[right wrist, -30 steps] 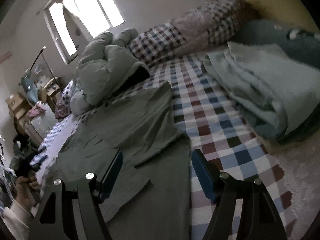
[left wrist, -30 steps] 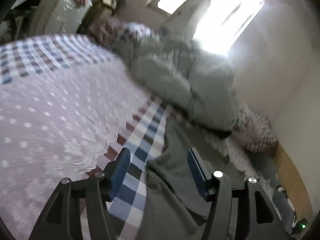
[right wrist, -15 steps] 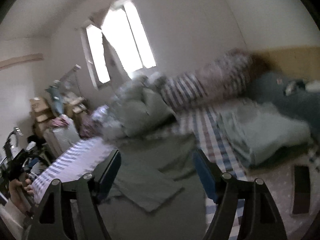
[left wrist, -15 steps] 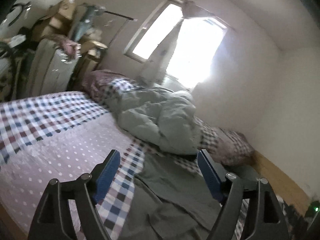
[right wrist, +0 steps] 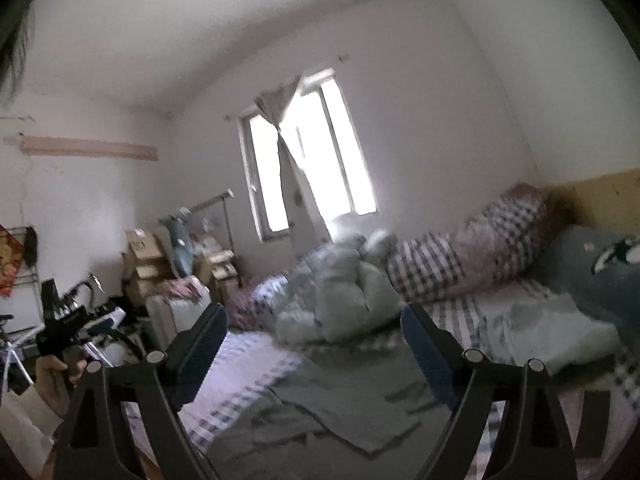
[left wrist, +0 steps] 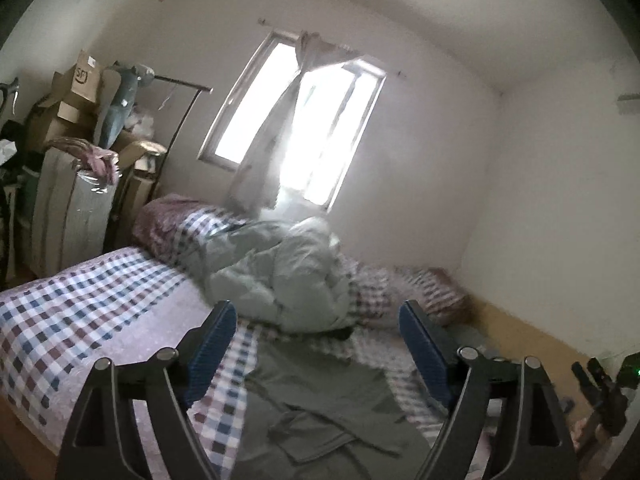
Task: Fold clothes
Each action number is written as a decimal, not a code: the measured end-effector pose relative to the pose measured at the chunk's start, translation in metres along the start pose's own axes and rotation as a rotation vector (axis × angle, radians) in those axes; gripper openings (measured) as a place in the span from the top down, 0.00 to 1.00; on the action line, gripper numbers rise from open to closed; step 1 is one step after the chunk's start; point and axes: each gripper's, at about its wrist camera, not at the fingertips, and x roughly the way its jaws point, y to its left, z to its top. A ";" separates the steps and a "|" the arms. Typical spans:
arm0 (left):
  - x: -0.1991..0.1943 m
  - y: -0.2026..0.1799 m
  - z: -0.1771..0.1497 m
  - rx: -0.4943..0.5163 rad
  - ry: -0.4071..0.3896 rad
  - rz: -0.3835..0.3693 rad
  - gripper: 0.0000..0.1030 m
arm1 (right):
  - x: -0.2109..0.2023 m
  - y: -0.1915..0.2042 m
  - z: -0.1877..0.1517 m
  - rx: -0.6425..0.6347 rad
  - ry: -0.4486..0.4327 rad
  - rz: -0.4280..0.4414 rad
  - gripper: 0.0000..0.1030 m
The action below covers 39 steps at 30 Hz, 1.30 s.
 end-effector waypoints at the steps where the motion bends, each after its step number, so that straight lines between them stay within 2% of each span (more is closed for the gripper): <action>1: -0.008 -0.001 0.005 -0.018 -0.006 -0.015 0.15 | -0.008 0.005 0.009 0.001 -0.023 0.021 0.11; 6: -0.035 0.004 0.018 -0.106 -0.016 -0.081 0.15 | -0.044 0.028 0.041 0.033 -0.125 0.164 0.08; 10: -0.054 0.012 0.024 -0.175 -0.025 -0.106 0.15 | -0.056 0.038 0.051 0.059 -0.136 0.244 0.07; 13: -0.066 0.016 0.028 -0.189 -0.038 -0.104 0.15 | -0.061 0.041 0.055 0.073 -0.130 0.275 0.07; 20: -0.103 0.015 0.041 -0.144 -0.090 -0.067 0.15 | -0.090 0.039 0.072 0.094 -0.177 0.331 0.07; 23: -0.116 0.018 0.044 -0.121 -0.106 -0.028 0.15 | -0.094 0.036 0.073 0.094 -0.173 0.368 0.06; 27: -0.134 0.026 0.045 -0.118 -0.127 0.013 0.15 | -0.094 0.040 0.073 0.060 -0.138 0.359 0.06; 33: -0.115 0.032 0.014 -0.125 -0.048 0.030 0.15 | -0.072 0.051 0.060 0.043 -0.085 0.360 0.05; 37: -0.067 0.039 -0.034 -0.171 0.081 0.026 0.15 | -0.042 0.068 0.036 -0.012 -0.009 0.329 0.05; 39: -0.038 0.044 -0.066 -0.174 0.174 0.045 0.15 | -0.025 0.078 0.022 -0.046 0.040 0.310 0.05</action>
